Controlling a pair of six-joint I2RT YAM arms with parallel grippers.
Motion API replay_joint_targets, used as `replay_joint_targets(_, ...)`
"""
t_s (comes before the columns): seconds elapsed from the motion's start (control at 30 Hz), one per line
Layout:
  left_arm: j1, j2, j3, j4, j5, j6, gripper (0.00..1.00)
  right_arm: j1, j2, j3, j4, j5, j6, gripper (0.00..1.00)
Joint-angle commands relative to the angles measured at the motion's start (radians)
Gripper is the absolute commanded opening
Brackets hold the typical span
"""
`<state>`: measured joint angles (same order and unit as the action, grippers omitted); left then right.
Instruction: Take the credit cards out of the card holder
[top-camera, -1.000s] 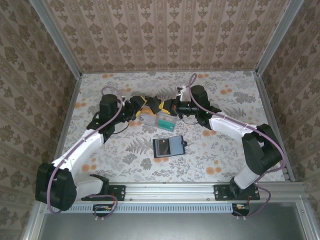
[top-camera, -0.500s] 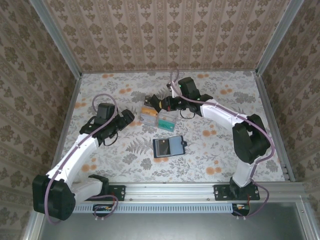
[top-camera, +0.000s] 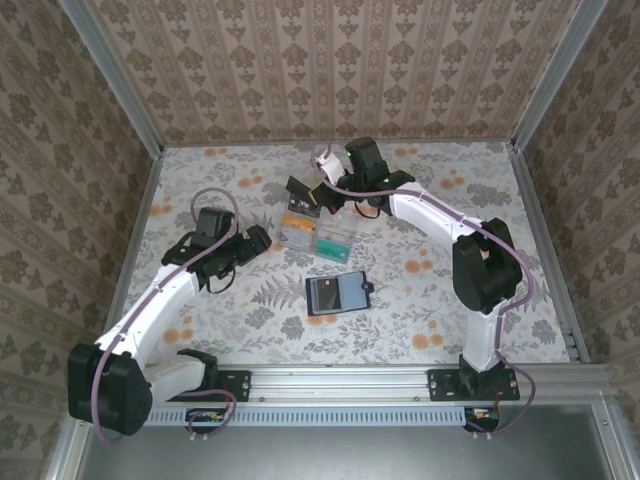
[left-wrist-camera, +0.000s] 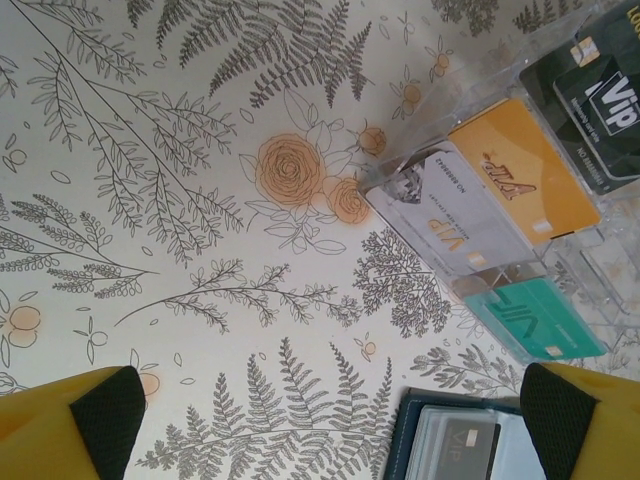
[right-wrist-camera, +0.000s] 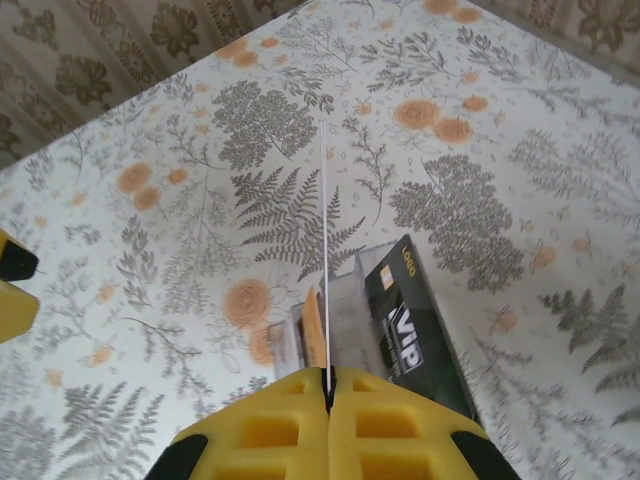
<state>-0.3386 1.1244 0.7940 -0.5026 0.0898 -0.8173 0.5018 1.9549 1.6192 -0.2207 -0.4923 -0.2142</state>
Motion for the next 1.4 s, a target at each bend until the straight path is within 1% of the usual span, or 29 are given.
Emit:
replay_joint_targets(0.0,0.008,0.000,0.009,-0.038,0.014,0.024,1.00,-0.002,0.052,0.061,-0.079,-0.008,-0.195,0.00)
replay_joint_targets(0.07,0.007,-0.009,0.010,-0.048,-0.002,0.031,1.00,-0.011,0.084,0.101,-0.117,-0.025,-0.240,0.00)
replay_joint_targets(0.17,0.007,-0.018,0.013,-0.056,-0.011,0.038,1.00,-0.016,0.119,0.157,-0.166,-0.013,-0.274,0.00)
replay_joint_targets(0.37,0.007,-0.018,0.006,-0.053,-0.001,0.039,1.00,-0.017,0.139,0.163,-0.165,0.008,-0.300,0.00)
replay_joint_targets(0.7,0.007,-0.032,-0.009,-0.047,-0.001,0.046,1.00,-0.022,0.195,0.221,-0.240,0.028,-0.356,0.00)
replay_joint_targets(0.83,0.007,-0.033,-0.014,-0.042,0.004,0.044,1.00,-0.022,0.201,0.235,-0.263,0.030,-0.365,0.05)
replay_joint_targets(1.0,0.007,-0.037,-0.016,-0.037,0.017,0.049,1.00,-0.022,0.209,0.253,-0.286,0.044,-0.358,0.15)
replay_joint_targets(1.13,0.007,-0.041,-0.012,-0.046,0.019,0.054,1.00,-0.020,0.218,0.277,-0.308,0.062,-0.338,0.20)
replay_joint_targets(1.2,0.007,-0.047,-0.012,-0.050,0.019,0.056,1.00,-0.019,0.209,0.278,-0.310,0.061,-0.324,0.24)
replay_joint_targets(1.37,0.007,-0.060,-0.012,-0.053,0.026,0.056,1.00,-0.018,0.154,0.270,-0.308,0.059,-0.257,0.30)
